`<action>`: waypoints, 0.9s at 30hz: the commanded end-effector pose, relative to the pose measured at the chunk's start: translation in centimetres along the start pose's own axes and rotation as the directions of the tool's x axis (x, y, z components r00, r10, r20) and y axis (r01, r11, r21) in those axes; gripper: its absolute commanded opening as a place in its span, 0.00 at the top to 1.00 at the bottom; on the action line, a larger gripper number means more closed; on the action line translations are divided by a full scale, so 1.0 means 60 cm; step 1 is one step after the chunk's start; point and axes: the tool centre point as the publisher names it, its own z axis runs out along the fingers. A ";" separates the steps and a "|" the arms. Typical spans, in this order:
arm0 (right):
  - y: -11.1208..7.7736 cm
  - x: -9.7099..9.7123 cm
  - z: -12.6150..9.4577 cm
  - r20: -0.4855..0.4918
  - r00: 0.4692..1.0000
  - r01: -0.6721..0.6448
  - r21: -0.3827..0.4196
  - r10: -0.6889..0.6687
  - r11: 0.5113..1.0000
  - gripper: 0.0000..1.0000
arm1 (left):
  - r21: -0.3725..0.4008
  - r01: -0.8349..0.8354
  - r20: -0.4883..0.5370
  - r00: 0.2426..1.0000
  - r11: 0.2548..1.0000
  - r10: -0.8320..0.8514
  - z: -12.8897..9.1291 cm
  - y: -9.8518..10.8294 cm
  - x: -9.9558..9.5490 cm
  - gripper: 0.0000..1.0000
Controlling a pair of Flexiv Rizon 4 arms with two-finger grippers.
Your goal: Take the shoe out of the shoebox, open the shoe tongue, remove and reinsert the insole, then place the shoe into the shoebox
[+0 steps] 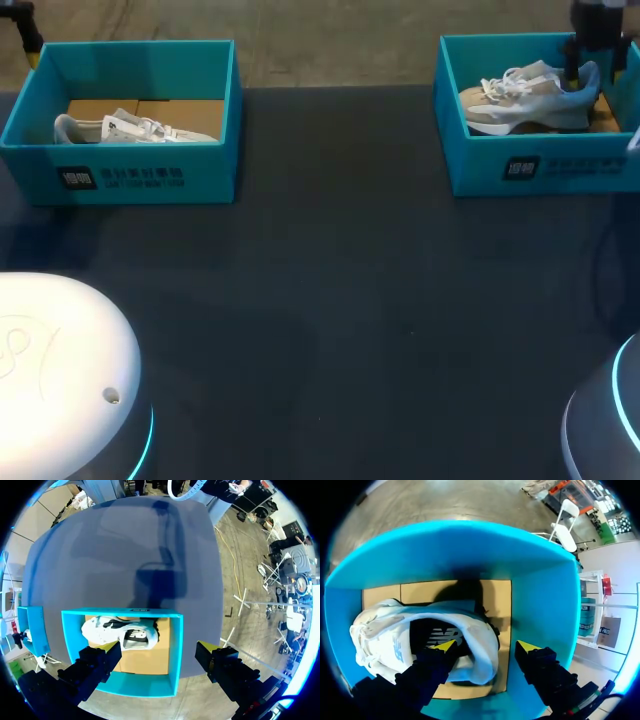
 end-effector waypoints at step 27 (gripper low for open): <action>0.014 0.007 0.047 -0.089 0.996 0.037 0.063 -0.031 0.997 0.16 | -0.002 -0.001 -0.002 1.000 1.000 0.001 -0.001 -0.003 0.001 0.00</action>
